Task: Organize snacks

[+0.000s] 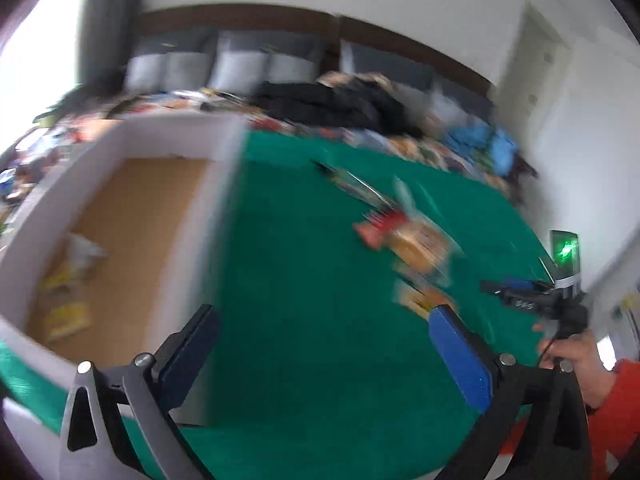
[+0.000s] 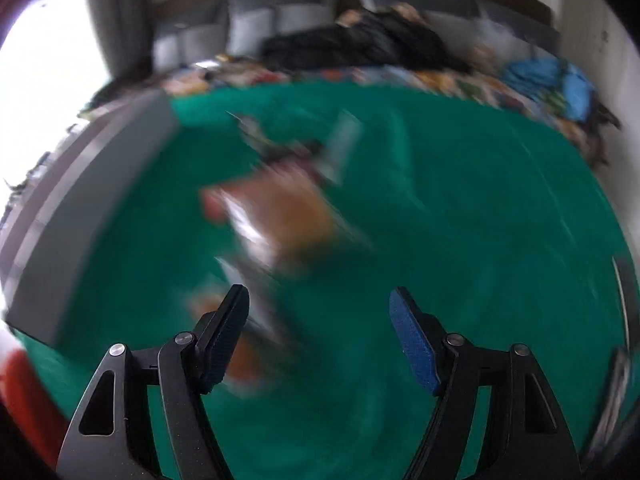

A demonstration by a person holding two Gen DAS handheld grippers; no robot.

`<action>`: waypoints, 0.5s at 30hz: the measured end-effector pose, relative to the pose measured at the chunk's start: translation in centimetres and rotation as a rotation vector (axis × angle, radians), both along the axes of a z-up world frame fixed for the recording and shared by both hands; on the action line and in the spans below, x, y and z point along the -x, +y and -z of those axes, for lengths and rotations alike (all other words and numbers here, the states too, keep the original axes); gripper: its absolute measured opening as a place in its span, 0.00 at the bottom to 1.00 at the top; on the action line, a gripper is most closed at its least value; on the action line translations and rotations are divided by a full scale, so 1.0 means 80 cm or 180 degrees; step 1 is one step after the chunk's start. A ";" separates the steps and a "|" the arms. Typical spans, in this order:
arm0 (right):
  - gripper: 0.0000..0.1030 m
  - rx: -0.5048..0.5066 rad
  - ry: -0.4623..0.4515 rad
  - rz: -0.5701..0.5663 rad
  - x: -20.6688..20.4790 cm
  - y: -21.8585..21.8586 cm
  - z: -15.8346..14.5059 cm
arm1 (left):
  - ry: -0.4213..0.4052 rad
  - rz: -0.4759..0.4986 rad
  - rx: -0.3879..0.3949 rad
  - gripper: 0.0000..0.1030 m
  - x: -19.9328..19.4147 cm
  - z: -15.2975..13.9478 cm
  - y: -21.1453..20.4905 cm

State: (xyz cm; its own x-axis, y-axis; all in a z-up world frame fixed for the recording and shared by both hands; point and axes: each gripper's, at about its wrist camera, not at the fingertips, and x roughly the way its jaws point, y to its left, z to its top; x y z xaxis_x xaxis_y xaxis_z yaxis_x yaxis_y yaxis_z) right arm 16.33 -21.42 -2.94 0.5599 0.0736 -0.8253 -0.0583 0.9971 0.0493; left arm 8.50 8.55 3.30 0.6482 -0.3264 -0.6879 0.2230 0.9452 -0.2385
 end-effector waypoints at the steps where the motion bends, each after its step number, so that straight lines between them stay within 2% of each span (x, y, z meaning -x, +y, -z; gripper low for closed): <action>1: 0.73 0.0029 0.0066 0.0129 0.018 -0.029 0.026 | 0.0091 0.0078 -0.0070 1.00 -0.006 0.021 -0.025; 5: 0.73 0.0026 0.0081 0.0349 0.064 -0.075 0.073 | 0.0465 0.0123 -0.0270 0.99 -0.033 0.097 -0.079; 7: 0.73 0.0031 0.0047 0.0370 0.078 -0.079 0.079 | 0.0560 0.0078 -0.0367 0.99 -0.048 0.125 -0.090; 8: 0.74 0.0110 -0.0043 0.0336 0.083 -0.077 0.081 | 0.0548 0.0049 -0.0414 0.99 -0.052 0.131 -0.093; 10: 0.75 0.0199 -0.0035 0.0282 0.075 -0.068 0.080 | 0.0486 -0.0024 -0.0502 0.99 -0.064 0.141 -0.096; 12: 0.82 0.0213 -0.0055 0.0238 0.070 -0.054 0.075 | 0.0477 -0.0080 -0.0563 0.99 -0.075 0.149 -0.096; 15: 0.86 0.0192 -0.0085 0.0261 0.070 -0.048 0.070 | 0.0535 -0.0157 -0.0589 0.99 -0.085 0.166 -0.089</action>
